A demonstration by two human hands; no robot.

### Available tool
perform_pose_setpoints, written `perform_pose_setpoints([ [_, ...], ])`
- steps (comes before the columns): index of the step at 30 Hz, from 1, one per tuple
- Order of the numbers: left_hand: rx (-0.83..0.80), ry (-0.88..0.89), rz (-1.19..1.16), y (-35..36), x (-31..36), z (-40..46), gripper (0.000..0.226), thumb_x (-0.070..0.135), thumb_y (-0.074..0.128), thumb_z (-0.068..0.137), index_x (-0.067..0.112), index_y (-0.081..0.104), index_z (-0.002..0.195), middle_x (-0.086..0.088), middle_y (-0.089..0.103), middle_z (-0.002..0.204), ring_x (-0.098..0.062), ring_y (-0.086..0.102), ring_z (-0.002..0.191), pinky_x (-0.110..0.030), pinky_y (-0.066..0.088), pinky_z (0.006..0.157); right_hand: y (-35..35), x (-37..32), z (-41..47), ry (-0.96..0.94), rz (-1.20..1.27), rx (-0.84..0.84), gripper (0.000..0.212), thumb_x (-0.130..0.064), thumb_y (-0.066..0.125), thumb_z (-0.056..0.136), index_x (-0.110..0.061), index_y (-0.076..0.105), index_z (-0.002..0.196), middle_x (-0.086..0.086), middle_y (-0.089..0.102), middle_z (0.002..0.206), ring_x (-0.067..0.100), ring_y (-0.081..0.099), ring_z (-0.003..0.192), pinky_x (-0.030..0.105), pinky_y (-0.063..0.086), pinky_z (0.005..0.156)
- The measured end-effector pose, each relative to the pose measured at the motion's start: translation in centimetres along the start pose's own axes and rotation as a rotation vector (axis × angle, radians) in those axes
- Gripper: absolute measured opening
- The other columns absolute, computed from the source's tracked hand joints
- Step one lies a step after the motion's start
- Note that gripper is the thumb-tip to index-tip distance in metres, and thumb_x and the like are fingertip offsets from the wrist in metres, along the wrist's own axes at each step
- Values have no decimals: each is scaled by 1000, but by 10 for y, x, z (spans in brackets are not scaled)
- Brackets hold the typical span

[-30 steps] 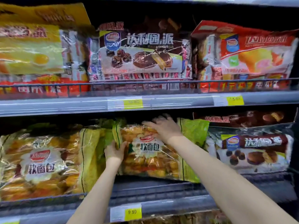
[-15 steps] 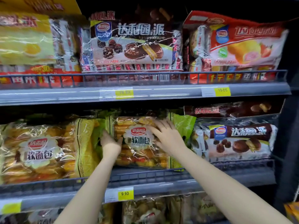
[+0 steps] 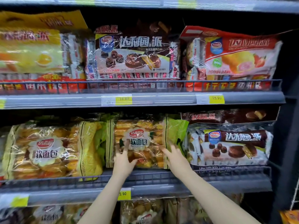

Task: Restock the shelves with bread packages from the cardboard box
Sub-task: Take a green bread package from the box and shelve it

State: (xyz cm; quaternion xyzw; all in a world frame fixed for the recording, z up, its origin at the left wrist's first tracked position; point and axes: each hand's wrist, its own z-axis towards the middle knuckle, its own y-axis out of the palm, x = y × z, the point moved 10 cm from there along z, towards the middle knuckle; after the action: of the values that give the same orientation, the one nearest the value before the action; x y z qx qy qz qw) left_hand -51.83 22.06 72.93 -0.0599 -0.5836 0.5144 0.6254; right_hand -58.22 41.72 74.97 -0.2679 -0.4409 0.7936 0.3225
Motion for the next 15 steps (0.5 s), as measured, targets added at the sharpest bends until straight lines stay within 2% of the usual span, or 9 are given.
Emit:
perform_pose_setpoints([
  [3, -1, 14, 6, -2, -2, 11, 86, 34, 66, 83, 41, 8, 146, -18, 7, 156, -41, 22, 140, -49, 29, 112, 8, 4, 14, 2, -17, -43, 71, -1, 53, 86, -35, 23, 142, 4, -4, 158, 33, 18, 141, 38, 46, 100],
  [6, 1, 37, -7, -9, -2, 10, 83, 34, 67, 82, 38, 15, 147, -19, 19, 152, -39, 29, 136, -45, 32, 110, -3, -1, 0, -33, -17, -50, 65, -4, 50, 88, -32, 26, 141, 4, 1, 157, 33, 20, 139, 39, 47, 99],
  [8, 17, 75, -29, -17, 3, -4, 80, 33, 66, 83, 33, 18, 147, -17, 30, 146, -32, 36, 132, -40, 36, 106, -15, -9, -19, -65, -4, -45, 59, -10, 48, 90, -31, 26, 142, 5, 7, 157, 31, 17, 141, 41, 41, 105],
  [11, 56, 204, -51, -31, 18, -43, 65, 32, 63, 85, 25, 33, 143, -2, 43, 140, -13, 48, 116, -26, 39, 92, -31, -17, -53, -89, 66, -40, 57, -18, 48, 92, -33, 26, 142, 1, 9, 157, 22, 16, 143, 35, 33, 111],
  [13, 46, 285, -53, -34, 20, -74, 55, 34, 62, 85, 25, 42, 135, 6, 51, 128, -10, 51, 114, -23, 41, 88, -34, -25, -75, -122, 104, -69, 54, -24, 46, 93, -33, 26, 142, -3, 13, 156, 18, 24, 139, 31, 37, 105],
  [15, 23, 297, -35, -35, 2, -103, 47, 35, 63, 84, 25, 48, 128, 11, 54, 113, -10, 56, 104, -27, 47, 85, -32, -35, -93, -140, 145, -110, 52, -27, 45, 94, -33, 26, 142, -5, 18, 153, 16, 34, 133, 31, 41, 98],
])
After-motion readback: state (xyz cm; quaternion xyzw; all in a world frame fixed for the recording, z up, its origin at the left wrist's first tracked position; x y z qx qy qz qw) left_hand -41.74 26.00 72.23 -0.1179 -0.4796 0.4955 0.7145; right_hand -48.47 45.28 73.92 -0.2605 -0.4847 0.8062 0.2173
